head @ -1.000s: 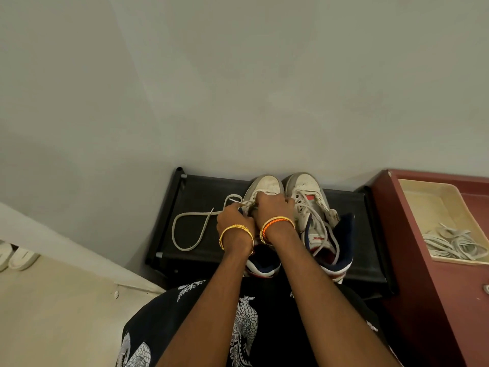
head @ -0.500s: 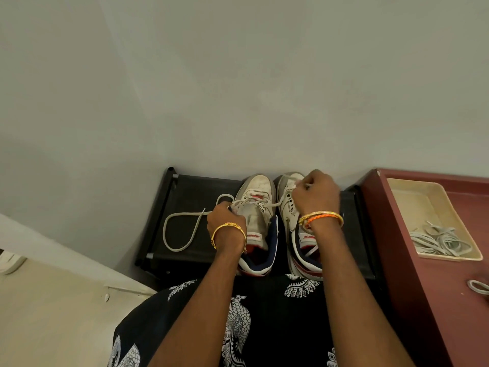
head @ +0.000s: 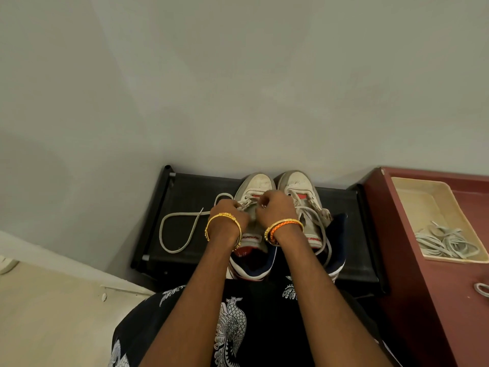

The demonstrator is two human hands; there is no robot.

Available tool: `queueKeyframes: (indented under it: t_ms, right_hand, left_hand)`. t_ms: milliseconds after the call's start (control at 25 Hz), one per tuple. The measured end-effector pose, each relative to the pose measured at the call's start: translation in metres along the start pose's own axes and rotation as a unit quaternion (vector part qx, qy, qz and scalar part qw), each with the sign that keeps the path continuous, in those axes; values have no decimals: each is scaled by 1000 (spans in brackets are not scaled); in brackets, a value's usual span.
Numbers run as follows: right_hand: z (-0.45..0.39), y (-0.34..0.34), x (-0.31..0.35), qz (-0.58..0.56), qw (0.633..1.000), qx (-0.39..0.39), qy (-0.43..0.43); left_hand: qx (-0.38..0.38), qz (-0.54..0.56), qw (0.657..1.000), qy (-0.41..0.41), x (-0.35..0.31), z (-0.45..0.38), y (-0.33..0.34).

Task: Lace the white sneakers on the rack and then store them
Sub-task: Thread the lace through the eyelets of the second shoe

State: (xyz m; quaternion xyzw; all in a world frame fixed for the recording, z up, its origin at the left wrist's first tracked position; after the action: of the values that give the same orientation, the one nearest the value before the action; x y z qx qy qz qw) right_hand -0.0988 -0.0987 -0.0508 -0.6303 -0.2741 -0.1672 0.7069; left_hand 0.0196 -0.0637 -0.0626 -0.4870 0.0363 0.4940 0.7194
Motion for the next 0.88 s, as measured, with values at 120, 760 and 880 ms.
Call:
queueKeyframes:
  t_ms: [120, 760, 880]
  right_hand:
    - [-7, 12, -20, -32, 995, 42, 85]
    - [-19, 8, -68, -199, 958, 69, 197]
    - [-18, 6, -70, -207, 955, 71, 202]
  left_hand:
    - [11, -74, 997, 2, -6, -7, 2]
    - [-90, -346, 900, 249, -61, -11, 36]
    - [-99, -351, 907, 210, -57, -21, 44]
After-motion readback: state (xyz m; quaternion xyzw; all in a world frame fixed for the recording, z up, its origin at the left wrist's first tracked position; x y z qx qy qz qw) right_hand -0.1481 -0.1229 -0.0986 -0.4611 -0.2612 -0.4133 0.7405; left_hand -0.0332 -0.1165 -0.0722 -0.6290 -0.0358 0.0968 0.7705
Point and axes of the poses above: each hand's wrist, its own z-axis away from the middle knuckle, its own y-axis out of the palm, x = y × z, the point moved 7 cm from there along -z, towards the middle knuckle, and after that the axes turned 12 degrees about -y, right-handed, at the moved point
